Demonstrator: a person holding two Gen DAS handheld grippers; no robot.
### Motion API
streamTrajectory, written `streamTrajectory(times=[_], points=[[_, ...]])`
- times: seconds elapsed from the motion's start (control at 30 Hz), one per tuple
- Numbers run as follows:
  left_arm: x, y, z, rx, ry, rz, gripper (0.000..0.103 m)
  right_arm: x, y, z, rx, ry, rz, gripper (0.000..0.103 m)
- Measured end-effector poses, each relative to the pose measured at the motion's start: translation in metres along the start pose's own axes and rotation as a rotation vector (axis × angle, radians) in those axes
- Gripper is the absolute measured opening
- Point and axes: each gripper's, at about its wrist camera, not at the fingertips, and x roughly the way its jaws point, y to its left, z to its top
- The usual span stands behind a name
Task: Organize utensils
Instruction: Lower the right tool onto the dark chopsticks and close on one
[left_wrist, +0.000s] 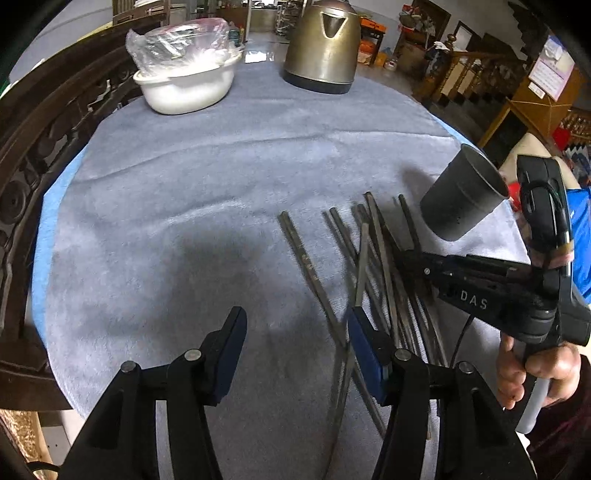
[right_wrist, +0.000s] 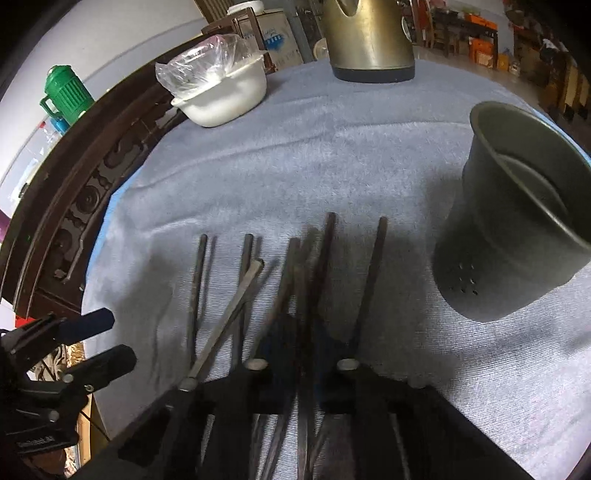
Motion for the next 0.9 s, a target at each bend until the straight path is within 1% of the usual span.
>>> streamTrajectory(times=[0.17, 0.3, 0.43, 0.47, 0.53, 0.57, 0.63, 0.77, 0.83, 0.9], points=[[0.013, -0.015, 0.013, 0.046, 0.015, -0.017, 0.059, -0.014, -0.013, -0.007, 0.042, -0.033, 0.029, 0.007], [0.028, -0.023, 0.025, 0.050, 0.042, -0.043, 0.059, -0.031, -0.017, -0.013, 0.058, -0.063, 0.068, 0.007], [0.039, -0.034, 0.034, 0.073, 0.053, -0.037, 0.058, -0.049, -0.021, -0.017, 0.059, -0.102, 0.094, 0.007], [0.042, -0.035, 0.036, 0.074, 0.057, -0.038, 0.055, -0.053, -0.022, -0.018, 0.062, -0.115, 0.101, 0.007], [0.049, -0.037, 0.038, 0.075, 0.079, -0.044, 0.044, -0.061, -0.025, -0.018, 0.067, -0.135, 0.116, 0.007], [0.054, -0.036, 0.039, 0.069, 0.093, -0.039, 0.042, -0.064, -0.027, -0.019, 0.068, -0.141, 0.122, 0.007], [0.062, -0.034, 0.040, 0.058, 0.115, -0.040, 0.033, -0.068, -0.030, -0.019, 0.069, -0.155, 0.133, 0.007], [0.070, -0.034, 0.042, 0.048, 0.136, -0.069, 0.022, -0.075, -0.033, -0.022, 0.073, -0.171, 0.148, 0.007], [0.070, -0.033, 0.044, 0.039, 0.144, -0.090, 0.009, -0.079, -0.035, -0.023, 0.076, -0.185, 0.155, 0.007], [0.070, -0.030, 0.046, 0.032, 0.146, -0.104, 0.008, -0.087, -0.038, -0.024, 0.076, -0.201, 0.161, 0.007]])
